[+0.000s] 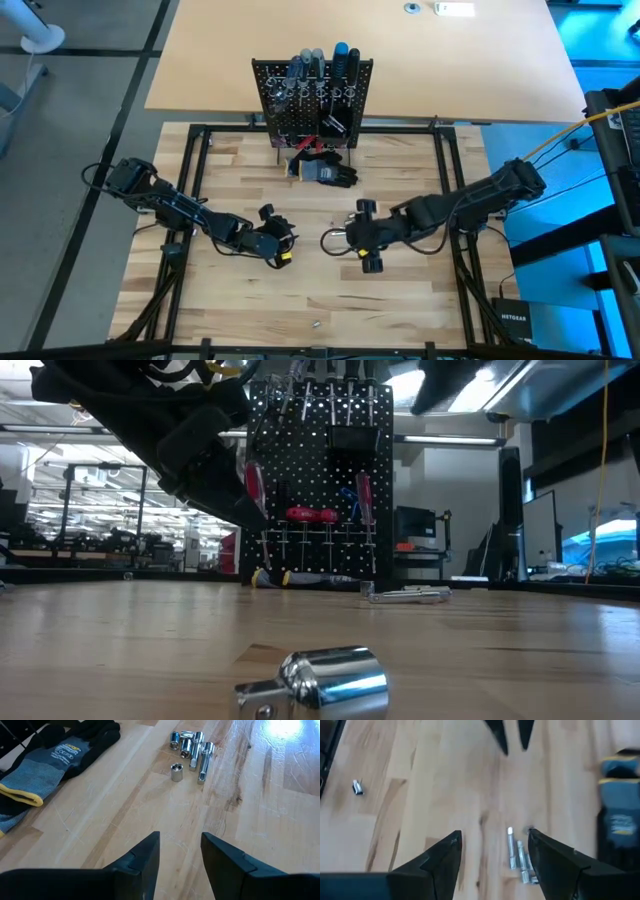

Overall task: Hang tools onto peg board
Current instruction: Put the extension bar into the pegboard bin

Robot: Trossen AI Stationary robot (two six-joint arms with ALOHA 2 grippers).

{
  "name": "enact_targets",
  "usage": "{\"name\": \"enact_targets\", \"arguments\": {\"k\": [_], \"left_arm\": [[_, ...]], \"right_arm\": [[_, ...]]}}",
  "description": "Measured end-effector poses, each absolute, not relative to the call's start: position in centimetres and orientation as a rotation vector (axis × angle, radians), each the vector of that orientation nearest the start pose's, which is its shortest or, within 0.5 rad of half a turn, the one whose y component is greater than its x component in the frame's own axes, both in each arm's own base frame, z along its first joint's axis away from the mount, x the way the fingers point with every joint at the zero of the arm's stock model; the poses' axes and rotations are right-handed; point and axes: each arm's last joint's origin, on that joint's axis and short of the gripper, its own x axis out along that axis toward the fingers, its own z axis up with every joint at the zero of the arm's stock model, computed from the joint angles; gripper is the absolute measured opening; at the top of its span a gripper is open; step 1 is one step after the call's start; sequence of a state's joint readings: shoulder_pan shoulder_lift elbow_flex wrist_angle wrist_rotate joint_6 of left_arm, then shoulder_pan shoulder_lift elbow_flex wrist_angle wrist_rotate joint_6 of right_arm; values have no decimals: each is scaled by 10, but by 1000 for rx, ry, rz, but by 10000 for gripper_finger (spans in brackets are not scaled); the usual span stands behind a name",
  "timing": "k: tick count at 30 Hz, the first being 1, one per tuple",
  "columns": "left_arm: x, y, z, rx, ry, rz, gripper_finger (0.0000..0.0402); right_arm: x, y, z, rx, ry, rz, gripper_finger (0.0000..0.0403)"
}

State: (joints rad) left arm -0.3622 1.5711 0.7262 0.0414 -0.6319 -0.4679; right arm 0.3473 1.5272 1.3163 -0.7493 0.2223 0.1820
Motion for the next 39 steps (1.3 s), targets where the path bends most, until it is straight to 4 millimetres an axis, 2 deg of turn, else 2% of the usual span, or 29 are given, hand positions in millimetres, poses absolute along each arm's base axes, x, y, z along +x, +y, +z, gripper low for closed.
{"name": "enact_targets", "arguments": {"k": [4, 9, 13, 18, 23, 31, 35, 39], "left_arm": [[278, -87, 159, -62, 626, 410, 134], [278, -86, 159, -62, 626, 413, 134], [278, -86, 159, -60, 626, 412, 134], [278, -86, 159, -60, 626, 412, 134], [278, -86, 159, -60, 626, 411, 134], [278, -86, 159, -57, 626, 411, 134], [278, -86, 159, -56, 627, 410, 134], [278, -86, 159, -51, 627, 408, 134]], "right_arm": [[295, 100, 276, -110, 976, 29, 225], [295, 100, 261, -130, 1015, 26, 225], [306, 103, 249, -141, 1012, 8, 225], [322, 107, 216, -161, 1100, 48, 225], [336, 91, 192, -169, 1163, 10, 225], [352, 57, 161, -69, 1265, -24, 224], [355, 54, 152, -26, 1294, 13, 204], [357, 55, 153, -30, 1267, 28, 175]]}}
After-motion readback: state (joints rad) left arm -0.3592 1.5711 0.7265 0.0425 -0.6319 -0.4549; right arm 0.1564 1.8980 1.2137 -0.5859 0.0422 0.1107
